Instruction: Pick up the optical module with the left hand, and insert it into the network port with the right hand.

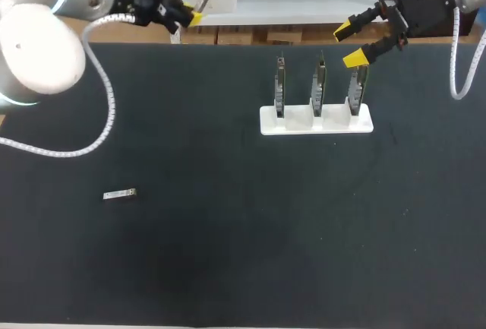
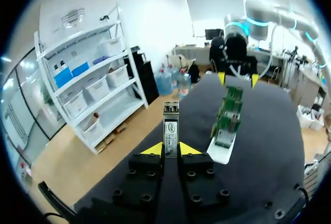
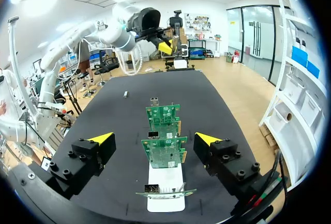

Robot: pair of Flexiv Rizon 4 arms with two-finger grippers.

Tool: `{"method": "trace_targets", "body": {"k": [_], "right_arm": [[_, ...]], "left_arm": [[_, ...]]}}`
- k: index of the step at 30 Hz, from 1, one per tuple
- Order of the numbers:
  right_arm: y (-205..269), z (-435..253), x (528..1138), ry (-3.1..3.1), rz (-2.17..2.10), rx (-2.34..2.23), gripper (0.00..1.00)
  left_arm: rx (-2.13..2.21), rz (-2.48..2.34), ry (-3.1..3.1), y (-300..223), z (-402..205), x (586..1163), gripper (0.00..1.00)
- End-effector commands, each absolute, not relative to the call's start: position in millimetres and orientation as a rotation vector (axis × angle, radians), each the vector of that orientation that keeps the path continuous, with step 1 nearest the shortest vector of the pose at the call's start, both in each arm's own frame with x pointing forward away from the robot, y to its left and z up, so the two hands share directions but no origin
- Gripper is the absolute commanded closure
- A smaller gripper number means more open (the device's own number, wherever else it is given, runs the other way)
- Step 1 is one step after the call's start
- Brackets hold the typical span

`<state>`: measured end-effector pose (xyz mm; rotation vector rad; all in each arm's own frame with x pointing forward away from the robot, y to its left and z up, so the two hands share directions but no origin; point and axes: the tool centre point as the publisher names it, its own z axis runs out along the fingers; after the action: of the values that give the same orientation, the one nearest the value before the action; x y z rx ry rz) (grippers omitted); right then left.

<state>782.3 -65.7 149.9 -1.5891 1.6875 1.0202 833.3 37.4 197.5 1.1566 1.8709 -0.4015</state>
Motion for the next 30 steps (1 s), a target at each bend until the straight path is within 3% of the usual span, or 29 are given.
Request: {"method": "trace_targets", "body": {"k": [1,30], "right_arm": [[-66,150,780,1.687,1.016,-1.587,0.00],[-66,150,780,1.687,1.016,-1.587,0.00]], "left_arm": [[1.159,-0.530,1.718,20,205,833,1.00],[1.253,-0.891,1.394,-114,219,811,1.00]]}}
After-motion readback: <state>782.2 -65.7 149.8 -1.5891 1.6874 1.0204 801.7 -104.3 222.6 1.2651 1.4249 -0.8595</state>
